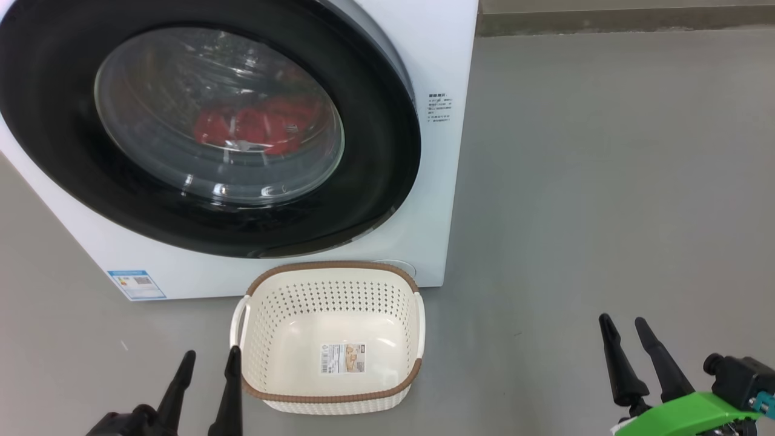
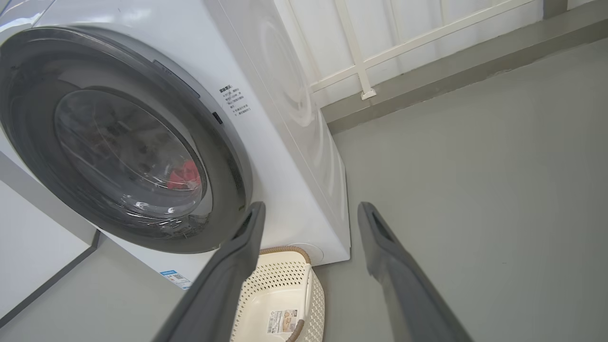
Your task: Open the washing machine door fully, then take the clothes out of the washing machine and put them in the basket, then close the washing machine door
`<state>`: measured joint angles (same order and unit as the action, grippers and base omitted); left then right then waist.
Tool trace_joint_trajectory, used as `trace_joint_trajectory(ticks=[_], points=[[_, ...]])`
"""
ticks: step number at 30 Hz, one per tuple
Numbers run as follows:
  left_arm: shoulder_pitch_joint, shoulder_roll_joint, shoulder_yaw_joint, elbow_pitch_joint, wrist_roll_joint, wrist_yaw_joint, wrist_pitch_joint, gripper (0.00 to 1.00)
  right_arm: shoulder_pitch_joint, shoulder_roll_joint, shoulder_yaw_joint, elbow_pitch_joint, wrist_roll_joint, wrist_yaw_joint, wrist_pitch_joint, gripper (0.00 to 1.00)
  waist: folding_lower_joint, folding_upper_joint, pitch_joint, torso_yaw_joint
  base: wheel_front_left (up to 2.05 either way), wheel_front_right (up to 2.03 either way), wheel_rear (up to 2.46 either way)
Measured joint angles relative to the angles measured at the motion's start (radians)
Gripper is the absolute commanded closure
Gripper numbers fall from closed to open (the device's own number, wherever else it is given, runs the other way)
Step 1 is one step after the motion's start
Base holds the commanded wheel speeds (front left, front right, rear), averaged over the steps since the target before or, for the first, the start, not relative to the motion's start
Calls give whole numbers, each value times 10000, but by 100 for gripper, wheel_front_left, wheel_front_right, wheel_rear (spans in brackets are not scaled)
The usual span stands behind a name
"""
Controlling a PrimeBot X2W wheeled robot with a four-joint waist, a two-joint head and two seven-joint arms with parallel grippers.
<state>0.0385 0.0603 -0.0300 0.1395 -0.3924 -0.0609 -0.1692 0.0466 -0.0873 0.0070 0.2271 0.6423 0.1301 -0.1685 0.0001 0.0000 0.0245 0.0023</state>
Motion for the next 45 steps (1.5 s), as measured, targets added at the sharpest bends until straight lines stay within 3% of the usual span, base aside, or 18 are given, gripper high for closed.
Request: trace_joint_trajectory(ticks=[28, 45], points=[[129, 38, 140, -261, 3384, 2, -803, 0, 446, -19, -102, -251, -2577, 0, -800, 0, -1, 0, 184, -61, 0, 0, 0], [193, -25, 424, -107, 3386, -180, -803, 0, 528, 40, -261, -288, -2742, 0, -811, 0, -1, 0, 178, -79, 0, 0, 0]])
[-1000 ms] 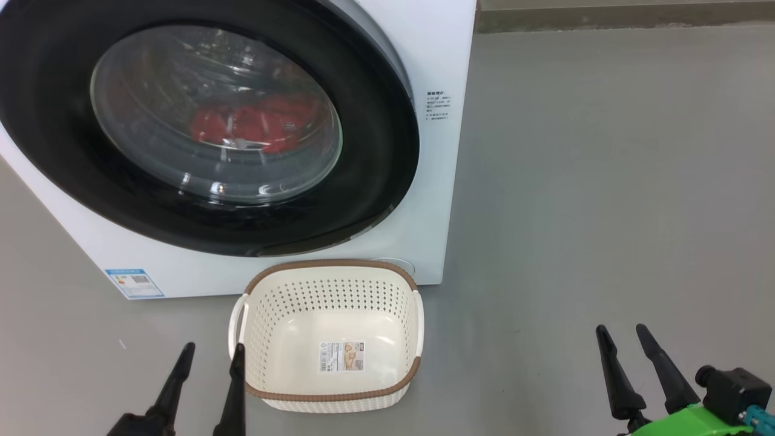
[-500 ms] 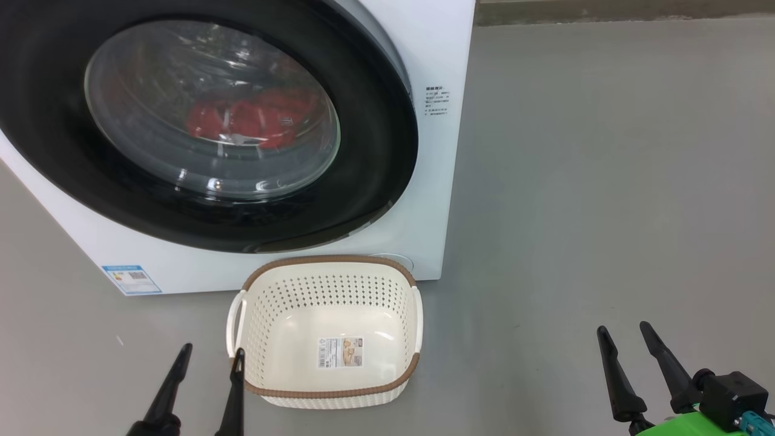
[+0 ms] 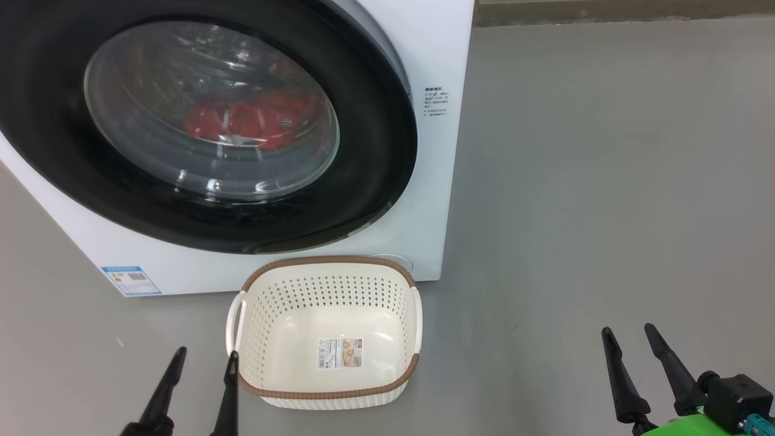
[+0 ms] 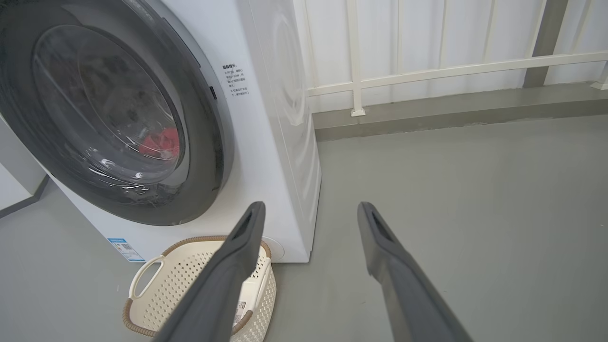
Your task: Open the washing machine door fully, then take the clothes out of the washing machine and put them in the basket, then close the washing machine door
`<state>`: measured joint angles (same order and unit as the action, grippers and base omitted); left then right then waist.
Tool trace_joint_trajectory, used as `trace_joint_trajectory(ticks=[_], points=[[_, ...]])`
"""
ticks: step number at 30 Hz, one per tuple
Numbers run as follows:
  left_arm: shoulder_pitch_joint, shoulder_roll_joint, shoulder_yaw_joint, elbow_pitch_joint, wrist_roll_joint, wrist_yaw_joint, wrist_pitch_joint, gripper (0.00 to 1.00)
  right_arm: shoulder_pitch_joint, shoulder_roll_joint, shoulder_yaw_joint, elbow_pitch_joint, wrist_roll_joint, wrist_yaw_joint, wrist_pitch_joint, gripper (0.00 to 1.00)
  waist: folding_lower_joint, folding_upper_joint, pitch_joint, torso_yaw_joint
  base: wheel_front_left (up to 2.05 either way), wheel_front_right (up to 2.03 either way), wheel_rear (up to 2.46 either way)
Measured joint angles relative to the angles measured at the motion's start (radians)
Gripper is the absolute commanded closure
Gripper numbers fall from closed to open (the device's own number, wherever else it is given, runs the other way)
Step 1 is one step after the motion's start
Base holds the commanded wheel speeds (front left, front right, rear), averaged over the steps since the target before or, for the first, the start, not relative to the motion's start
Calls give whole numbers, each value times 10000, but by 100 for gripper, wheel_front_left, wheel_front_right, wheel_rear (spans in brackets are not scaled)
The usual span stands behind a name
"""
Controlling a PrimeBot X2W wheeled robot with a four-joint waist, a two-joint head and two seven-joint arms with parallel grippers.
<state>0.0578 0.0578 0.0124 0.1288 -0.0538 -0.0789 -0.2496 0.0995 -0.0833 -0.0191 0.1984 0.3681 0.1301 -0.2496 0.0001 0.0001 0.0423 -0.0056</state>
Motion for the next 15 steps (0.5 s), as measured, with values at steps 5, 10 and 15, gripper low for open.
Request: trace_joint_trajectory(ticks=[5, 10, 15], points=[[0, -29, 54, 25, 2, -29, 0, 0, 1, 25, -44, -15, 0, 0, 0, 0, 0, 0, -9, 15, 0, 0, 0], [1, -54, 65, 25, 2, -111, 0, 0, 2, 67, -15, -65, 77, 0, 0, 62, 0, 0, -7, 51, 0, 0, 0], [0, -77, 52, 13, 0, -184, 0, 0, -69, 182, 136, -253, 849, 0, 0, 100, 0, 0, 60, 104, 0, 0, 0]])
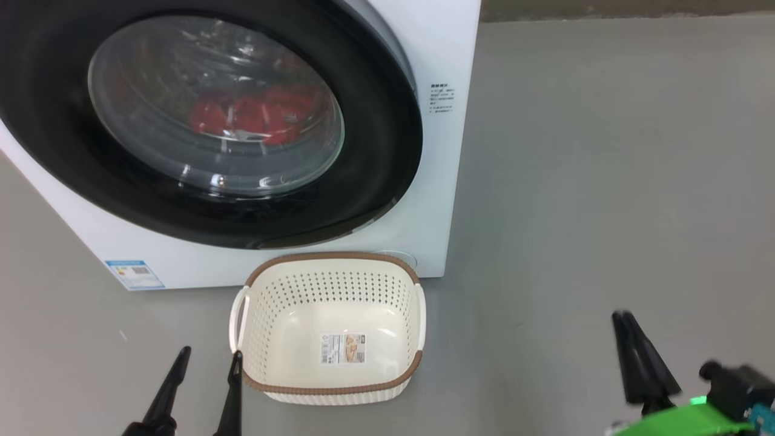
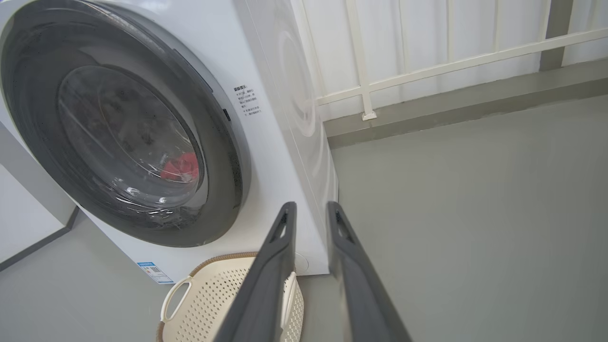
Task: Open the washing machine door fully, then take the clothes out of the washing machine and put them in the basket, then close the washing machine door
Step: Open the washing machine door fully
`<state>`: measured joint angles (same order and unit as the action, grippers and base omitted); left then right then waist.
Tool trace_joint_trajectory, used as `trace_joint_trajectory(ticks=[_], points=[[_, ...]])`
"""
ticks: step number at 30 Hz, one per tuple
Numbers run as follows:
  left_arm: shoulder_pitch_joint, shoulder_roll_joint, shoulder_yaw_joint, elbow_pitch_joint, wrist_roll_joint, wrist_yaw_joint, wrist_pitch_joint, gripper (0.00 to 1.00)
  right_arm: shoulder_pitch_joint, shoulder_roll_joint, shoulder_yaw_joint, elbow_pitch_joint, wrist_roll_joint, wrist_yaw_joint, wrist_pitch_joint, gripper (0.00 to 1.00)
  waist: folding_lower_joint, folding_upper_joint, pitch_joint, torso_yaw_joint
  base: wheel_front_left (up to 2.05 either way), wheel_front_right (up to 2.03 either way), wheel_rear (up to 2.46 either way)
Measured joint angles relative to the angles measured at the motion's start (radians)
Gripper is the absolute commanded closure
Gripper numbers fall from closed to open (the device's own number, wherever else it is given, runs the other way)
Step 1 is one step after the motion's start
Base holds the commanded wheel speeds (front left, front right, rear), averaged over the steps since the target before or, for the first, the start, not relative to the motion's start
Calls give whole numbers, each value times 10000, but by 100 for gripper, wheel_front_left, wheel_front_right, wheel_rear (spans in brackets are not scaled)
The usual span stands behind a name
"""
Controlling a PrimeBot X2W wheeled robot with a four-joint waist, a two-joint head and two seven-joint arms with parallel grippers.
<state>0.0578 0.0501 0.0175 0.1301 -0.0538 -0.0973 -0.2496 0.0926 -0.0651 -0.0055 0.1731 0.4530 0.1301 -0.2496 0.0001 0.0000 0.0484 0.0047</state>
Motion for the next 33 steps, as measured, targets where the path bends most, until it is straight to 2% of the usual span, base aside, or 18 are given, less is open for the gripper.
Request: trace_joint_trajectory(ticks=[9, 16, 23, 29, 33], points=[[-131, -21, -259, -13, -94, -88, 0, 0, -2368, 54, 449, -173, 1768, 0, -35, 100, 0, 0, 335, 268, 0, 0, 0], [-510, -27, -686, 27, -182, -174, 0, 0, -4344, -270, 422, 284, 3074, 0, -59, 100, 0, 0, 585, 793, 0, 0, 0], [-917, -33, -1108, 59, -472, -174, 0, 0, -6097, -1060, 757, 955, 4669, 0, -63, 100, 0, 0, 909, 1421, 0, 0, 0], [-1355, -54, -1469, 138, -802, -159, 0, 0, -7547, -1965, 1699, 1791, 6456, 0, -29, 100, 0, 0, 1411, 1985, 0, 0, 0], [-1564, -63, -1618, 171, -903, -130, 0, 0, -8321, -2324, 2075, 2034, 7756, 0, 644, 100, 0, 1, 1731, 2275, 0, 0, 0]])
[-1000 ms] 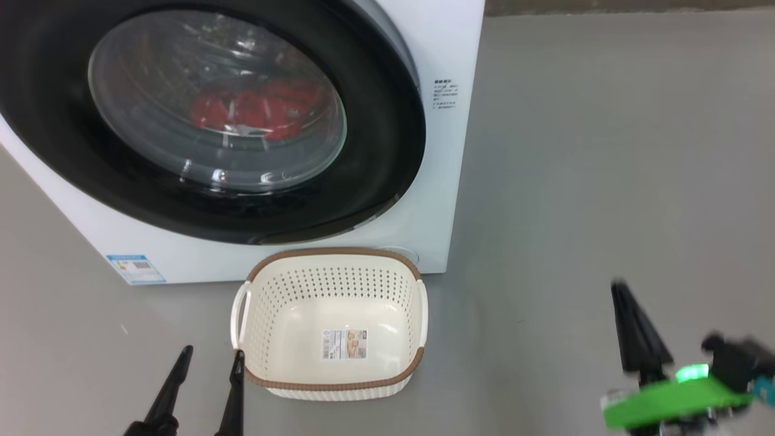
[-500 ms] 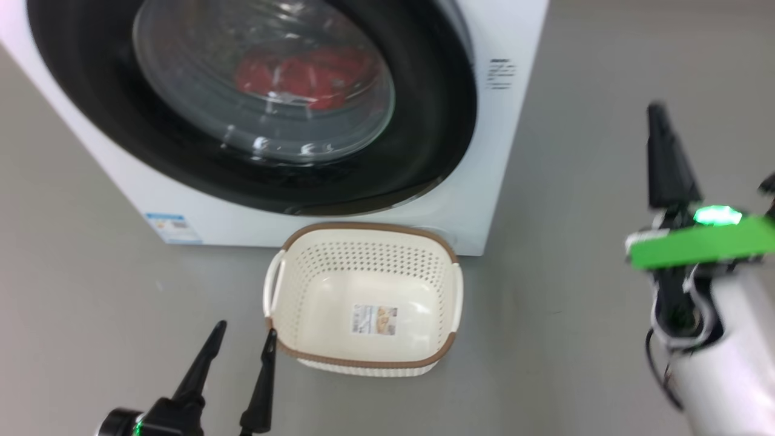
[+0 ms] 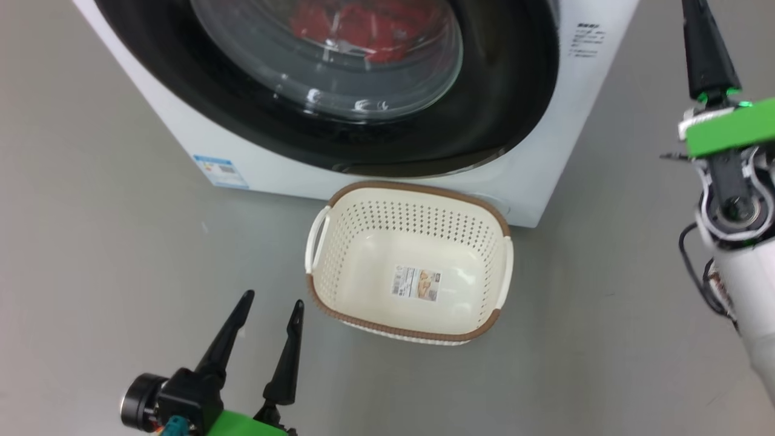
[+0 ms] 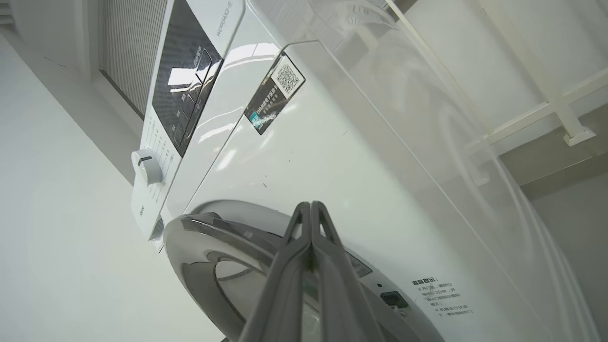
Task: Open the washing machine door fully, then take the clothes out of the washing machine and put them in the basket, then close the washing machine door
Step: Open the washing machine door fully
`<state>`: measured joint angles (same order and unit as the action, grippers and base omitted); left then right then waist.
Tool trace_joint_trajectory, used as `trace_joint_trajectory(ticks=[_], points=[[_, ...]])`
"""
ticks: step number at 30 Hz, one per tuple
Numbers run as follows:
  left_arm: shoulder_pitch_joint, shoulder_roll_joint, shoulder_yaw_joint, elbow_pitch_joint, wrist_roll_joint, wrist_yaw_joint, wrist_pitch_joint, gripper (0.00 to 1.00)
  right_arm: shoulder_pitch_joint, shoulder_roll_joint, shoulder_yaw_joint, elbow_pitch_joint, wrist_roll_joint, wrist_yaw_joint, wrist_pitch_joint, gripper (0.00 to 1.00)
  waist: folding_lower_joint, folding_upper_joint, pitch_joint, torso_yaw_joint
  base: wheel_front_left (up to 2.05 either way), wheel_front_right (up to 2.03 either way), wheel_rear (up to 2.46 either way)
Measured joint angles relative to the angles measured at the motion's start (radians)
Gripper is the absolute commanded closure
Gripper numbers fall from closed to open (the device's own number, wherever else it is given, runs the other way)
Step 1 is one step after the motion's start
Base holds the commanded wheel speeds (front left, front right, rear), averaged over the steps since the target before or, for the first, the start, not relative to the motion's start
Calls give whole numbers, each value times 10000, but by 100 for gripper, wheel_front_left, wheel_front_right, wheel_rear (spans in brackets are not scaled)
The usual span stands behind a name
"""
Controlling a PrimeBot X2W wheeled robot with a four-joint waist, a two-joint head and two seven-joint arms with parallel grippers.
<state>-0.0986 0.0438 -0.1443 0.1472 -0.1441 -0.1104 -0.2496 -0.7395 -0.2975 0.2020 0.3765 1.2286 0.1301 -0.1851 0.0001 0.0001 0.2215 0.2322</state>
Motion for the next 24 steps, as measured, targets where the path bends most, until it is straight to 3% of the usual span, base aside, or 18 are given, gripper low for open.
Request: trace_joint_trajectory(ticks=[10, 19, 24], points=[[-593, -44, -245, 12, -307, 59, 0, 0, -1682, -545, 550, 784, 2245, 0, 2301, 100, 0, 0, 877, 491, 0, 0, 0], [-768, -52, -387, 56, -424, 61, 0, 0, -2484, -639, 930, 1749, 3488, 0, 4719, 100, 0, 0, 1378, 710, 0, 0, 0], [-927, -58, -441, 67, -424, 59, 0, 0, -2941, -642, 882, 2242, 4006, 0, 5517, 100, 0, 0, 1521, 747, 0, 0, 0]])
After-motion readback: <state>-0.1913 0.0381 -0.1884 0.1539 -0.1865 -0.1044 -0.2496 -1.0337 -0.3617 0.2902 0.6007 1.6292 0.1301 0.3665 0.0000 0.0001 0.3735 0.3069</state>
